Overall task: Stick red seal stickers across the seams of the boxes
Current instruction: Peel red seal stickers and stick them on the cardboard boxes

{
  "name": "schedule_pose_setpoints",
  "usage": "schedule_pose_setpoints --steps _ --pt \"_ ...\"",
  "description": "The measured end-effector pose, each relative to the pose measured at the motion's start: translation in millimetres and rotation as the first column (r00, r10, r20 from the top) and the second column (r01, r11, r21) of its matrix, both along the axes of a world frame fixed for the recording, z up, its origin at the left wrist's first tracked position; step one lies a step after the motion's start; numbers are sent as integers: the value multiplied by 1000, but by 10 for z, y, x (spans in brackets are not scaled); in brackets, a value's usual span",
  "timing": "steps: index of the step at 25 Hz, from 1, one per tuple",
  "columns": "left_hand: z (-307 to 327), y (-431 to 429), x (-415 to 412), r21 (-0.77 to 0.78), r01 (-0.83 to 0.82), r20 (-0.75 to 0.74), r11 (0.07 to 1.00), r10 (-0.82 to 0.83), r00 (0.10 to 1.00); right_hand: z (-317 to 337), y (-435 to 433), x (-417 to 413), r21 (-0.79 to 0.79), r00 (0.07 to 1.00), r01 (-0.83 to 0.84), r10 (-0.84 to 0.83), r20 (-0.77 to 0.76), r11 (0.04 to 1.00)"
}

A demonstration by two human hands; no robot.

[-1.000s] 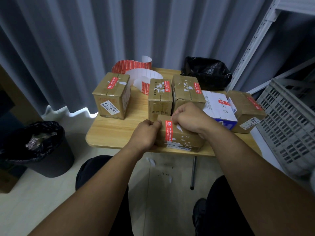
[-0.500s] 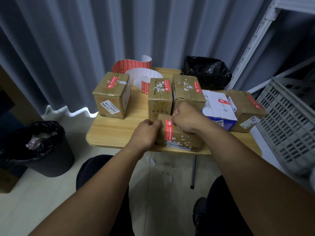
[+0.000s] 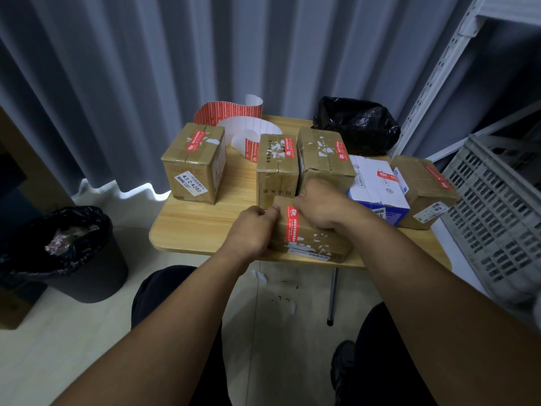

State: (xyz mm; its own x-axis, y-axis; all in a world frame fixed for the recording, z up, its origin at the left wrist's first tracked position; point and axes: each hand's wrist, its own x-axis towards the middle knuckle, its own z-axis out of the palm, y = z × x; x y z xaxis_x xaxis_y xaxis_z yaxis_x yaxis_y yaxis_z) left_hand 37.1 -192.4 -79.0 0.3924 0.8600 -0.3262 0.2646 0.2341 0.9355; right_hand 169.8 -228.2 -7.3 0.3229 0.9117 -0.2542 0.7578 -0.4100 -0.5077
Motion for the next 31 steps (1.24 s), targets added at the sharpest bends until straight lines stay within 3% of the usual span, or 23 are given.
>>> schedule_pose_setpoints --steps 4,17,23,28,31 --pt "-4 5 7 13 0 -6 1000 0 1000 92 -94 78 31 976 141 -134 -171 989" --pt "-14 2 15 12 -13 -6 1000 14 1000 79 -1 -23 -50 1000 4 -5 -13 999" --pt "-16 3 10 27 -4 -13 1000 5 1000 67 -43 11 -24 998 -22 21 -59 999" --pt "-10 0 5 30 -1 -6 1000 1 1000 17 -102 117 85 972 77 -56 -228 993" --pt "-19 2 8 28 -4 -5 1000 5 1000 -65 -129 111 153 978 37 -5 -206 988"
